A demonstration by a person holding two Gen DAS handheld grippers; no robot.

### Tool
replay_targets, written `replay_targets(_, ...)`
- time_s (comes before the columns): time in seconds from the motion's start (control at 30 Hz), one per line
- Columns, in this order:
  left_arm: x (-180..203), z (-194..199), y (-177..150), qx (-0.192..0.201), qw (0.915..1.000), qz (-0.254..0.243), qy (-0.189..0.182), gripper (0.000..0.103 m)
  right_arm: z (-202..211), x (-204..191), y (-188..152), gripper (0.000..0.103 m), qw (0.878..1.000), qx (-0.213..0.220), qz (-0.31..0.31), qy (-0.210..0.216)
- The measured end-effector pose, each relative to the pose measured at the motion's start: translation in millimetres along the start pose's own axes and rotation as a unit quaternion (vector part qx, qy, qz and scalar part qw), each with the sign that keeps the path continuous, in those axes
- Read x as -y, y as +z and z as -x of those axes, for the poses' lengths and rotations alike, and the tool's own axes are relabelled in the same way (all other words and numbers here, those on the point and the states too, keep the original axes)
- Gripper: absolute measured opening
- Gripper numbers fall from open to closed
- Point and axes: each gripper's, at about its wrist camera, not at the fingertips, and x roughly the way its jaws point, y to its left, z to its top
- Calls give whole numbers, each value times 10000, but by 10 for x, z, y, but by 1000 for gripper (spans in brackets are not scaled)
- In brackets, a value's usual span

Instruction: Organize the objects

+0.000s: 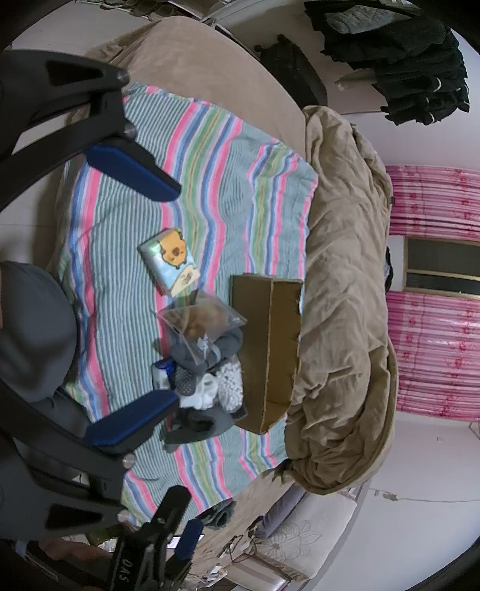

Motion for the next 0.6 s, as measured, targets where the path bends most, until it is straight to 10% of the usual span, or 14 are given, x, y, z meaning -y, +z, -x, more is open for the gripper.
replay_targets(0.6, 4, -6, 35, -7, 10000, -17, -13, 102, -41, -1, -1, 100, 10000, -37, 12, 28)
